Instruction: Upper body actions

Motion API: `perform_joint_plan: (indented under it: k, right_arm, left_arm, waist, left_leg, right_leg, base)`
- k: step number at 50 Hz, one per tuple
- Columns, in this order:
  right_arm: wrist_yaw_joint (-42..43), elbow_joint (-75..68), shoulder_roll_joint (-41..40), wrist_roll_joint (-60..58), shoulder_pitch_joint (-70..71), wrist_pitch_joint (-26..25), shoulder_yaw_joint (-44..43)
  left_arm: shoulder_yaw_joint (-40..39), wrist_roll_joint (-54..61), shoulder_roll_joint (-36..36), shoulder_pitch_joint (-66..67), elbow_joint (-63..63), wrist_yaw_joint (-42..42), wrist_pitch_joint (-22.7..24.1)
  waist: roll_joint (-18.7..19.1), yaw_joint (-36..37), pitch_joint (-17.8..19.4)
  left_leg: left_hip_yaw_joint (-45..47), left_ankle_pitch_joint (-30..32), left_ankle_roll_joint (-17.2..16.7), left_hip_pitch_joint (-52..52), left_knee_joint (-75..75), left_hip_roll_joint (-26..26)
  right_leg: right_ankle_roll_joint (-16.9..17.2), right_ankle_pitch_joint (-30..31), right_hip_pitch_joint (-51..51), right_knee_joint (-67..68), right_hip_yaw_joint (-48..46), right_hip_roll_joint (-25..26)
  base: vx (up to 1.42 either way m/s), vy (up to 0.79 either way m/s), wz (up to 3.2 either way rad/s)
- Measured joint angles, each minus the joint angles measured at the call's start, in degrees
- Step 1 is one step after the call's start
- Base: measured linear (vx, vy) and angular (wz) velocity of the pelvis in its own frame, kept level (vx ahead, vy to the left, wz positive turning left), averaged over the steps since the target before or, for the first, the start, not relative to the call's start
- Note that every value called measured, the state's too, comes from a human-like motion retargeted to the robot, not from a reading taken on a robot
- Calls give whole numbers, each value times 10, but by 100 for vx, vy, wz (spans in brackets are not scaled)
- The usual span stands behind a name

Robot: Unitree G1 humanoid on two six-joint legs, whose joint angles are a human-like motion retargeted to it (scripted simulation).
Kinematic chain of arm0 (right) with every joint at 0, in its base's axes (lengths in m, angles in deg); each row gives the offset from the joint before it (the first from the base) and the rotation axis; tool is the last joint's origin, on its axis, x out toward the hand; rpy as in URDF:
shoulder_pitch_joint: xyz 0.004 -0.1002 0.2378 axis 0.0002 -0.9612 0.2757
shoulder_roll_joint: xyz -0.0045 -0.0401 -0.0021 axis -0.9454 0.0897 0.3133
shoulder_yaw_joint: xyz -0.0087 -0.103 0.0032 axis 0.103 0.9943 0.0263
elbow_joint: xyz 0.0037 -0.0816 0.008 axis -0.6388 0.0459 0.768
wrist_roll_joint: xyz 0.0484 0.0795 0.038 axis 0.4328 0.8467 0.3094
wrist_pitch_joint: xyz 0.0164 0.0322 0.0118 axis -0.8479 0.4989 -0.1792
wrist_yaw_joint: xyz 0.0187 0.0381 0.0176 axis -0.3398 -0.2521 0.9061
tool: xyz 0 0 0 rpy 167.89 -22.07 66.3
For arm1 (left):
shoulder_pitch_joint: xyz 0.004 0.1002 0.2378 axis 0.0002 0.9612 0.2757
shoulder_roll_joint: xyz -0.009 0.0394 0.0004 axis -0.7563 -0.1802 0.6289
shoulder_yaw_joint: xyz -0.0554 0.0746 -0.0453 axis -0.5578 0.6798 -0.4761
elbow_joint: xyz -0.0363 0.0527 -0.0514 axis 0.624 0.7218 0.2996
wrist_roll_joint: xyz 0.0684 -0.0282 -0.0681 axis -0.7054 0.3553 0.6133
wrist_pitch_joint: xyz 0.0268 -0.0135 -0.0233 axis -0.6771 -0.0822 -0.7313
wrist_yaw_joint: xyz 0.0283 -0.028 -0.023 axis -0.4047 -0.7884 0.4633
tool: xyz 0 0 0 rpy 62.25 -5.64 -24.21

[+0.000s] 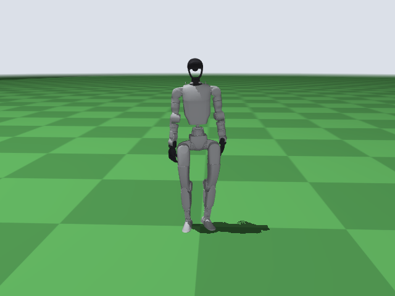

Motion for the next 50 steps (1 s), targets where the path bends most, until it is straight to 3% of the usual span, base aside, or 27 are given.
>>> perform_joint_plan:
  k: [50]
  right_arm:
    - [5,-1,1,-8,1,0,3]
  left_arm:
    - [-2,1,1,1,2,0,-1]
  waist:
    - [2,-3,-6]
  left_leg:
    - [-3,-2,0,-1,0,-1]
  right_leg:
    - [1,-2,-1,0,-3,-1]
  base:
    - [0,0,0]
